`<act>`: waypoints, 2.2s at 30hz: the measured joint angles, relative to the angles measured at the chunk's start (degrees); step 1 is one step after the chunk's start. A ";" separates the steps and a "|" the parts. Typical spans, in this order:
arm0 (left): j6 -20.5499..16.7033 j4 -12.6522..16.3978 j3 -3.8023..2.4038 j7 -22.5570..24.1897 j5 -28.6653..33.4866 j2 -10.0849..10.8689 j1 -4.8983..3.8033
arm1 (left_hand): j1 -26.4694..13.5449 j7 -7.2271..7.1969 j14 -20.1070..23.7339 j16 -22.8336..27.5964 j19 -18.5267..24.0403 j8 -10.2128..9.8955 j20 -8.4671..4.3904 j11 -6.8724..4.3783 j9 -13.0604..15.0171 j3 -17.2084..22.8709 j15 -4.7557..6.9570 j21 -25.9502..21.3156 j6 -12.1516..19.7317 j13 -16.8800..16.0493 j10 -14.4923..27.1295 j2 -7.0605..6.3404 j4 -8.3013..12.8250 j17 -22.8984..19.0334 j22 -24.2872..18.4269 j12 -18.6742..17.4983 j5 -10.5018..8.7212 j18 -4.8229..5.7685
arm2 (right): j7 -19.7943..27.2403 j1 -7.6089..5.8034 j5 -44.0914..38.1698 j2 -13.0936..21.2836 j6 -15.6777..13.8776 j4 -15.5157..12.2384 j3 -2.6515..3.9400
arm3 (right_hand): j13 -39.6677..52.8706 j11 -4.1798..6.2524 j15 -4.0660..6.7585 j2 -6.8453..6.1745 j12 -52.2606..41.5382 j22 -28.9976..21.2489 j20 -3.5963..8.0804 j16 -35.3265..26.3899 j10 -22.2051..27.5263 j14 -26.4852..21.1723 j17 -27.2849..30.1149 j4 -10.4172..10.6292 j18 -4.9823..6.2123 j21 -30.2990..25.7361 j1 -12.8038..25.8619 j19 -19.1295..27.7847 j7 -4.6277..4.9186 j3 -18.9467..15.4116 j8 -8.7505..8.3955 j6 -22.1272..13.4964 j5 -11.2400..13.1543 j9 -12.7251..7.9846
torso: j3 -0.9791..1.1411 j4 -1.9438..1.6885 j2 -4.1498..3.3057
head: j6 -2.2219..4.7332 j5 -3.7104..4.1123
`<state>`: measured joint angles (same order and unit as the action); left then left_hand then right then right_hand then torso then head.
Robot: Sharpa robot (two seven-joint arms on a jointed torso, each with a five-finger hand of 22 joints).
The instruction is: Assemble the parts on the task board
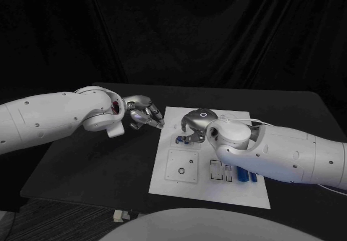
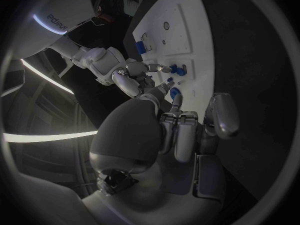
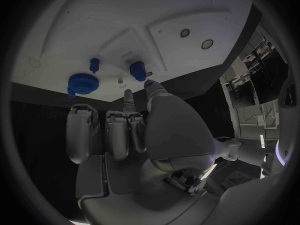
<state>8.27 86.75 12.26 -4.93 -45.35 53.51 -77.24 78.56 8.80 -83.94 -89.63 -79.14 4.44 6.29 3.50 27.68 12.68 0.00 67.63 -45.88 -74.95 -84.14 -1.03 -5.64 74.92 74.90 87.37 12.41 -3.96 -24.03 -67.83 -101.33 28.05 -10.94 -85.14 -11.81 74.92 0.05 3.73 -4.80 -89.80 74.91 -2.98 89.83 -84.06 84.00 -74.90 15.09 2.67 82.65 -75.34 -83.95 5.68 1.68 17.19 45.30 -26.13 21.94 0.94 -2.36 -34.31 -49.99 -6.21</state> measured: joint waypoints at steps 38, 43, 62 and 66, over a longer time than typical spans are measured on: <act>1.38 -0.78 0.01 -1.22 0.06 -0.63 0.18 | 0.00 0.00 0.00 0.00 0.37 0.00 0.37 -0.01 -0.87 0.15 0.00 -0.74 0.01 0.00 0.01 0.00 -0.47 -0.01 0.00 -0.23 0.00 0.00 | 1.21 2.44 0.48 -2.80 1.95 3.82 0.06 | -0.02 0.03 0.00 0.18 0.00 0.03 0.00 0.00 0.03 0.00 0.00 -1.26 0.01 0.00 0.84 0.00 -0.02 2.05 0.23 -1.82 0.43 -0.08 | -0.06 -0.02 0.04 | 0.00 -0.14; 1.56 -0.82 0.01 -1.33 0.07 -0.67 0.21 | 0.00 0.00 0.00 0.00 0.37 0.00 0.37 -0.01 -0.93 0.15 0.00 -0.74 0.01 0.00 0.01 0.00 -0.46 -0.02 0.00 -0.23 0.00 0.00 | 1.56 2.56 0.48 -2.99 1.81 4.28 0.14 | -0.02 0.03 0.00 -0.03 0.00 0.03 0.00 0.00 0.03 0.00 0.00 -1.52 0.00 0.00 0.54 0.00 -0.02 2.31 0.50 -1.82 0.03 -0.14 | -0.06 -0.01 0.04 | 0.00 -0.14; 2.46 -1.44 0.01 -1.84 0.08 -1.32 0.55 | 0.30 0.01 0.00 0.00 0.80 0.02 0.36 -0.01 -2.08 0.31 0.00 -1.50 -0.41 -0.01 0.01 0.30 -0.62 -0.02 0.00 -0.68 -0.01 0.00 | 3.57 2.74 0.75 -2.52 -0.64 4.43 0.11 | 0.02 -0.38 0.00 0.38 0.00 0.02 0.00 0.00 0.04 0.00 0.00 -6.01 0.01 -0.38 -2.40 0.00 -0.97 7.75 3.34 3.25 -4.87 0.01 | -0.07 -0.02 0.03 | 0.00 -0.11; 2.72 -1.68 0.01 -1.93 0.08 -1.55 0.68 | 0.53 0.01 0.00 0.00 1.14 0.22 0.28 -0.01 -2.23 0.38 0.00 -1.77 -0.41 -0.01 0.01 0.53 -0.69 -0.02 0.00 -0.68 -0.01 0.00 | 4.03 2.78 0.87 -2.21 -1.33 4.19 0.06 | 0.02 -0.38 0.00 0.38 0.00 0.02 0.00 0.00 0.04 0.00 0.00 -6.41 0.01 -0.38 -2.41 0.00 -1.19 8.13 3.86 4.06 -4.81 0.05 | -0.07 -0.02 0.03 | 0.00 -0.25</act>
<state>10.99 85.07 12.26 -6.86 -45.26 51.96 -76.55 79.09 8.80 -83.94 -89.63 -78.00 4.66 6.57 3.49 25.45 13.06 0.00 65.86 -46.29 -74.96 -84.13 -0.50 -6.32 74.90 74.90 86.69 12.41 -3.97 -20.01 -65.05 -100.46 25.84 -12.26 -80.95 -11.76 74.94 -0.32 3.73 -4.42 -89.80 74.92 -2.98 89.83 -84.03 84.00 -74.91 8.68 2.68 82.27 -77.75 -83.95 4.50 9.81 21.04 49.36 -30.94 21.99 0.87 -2.37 -34.28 -49.99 -6.45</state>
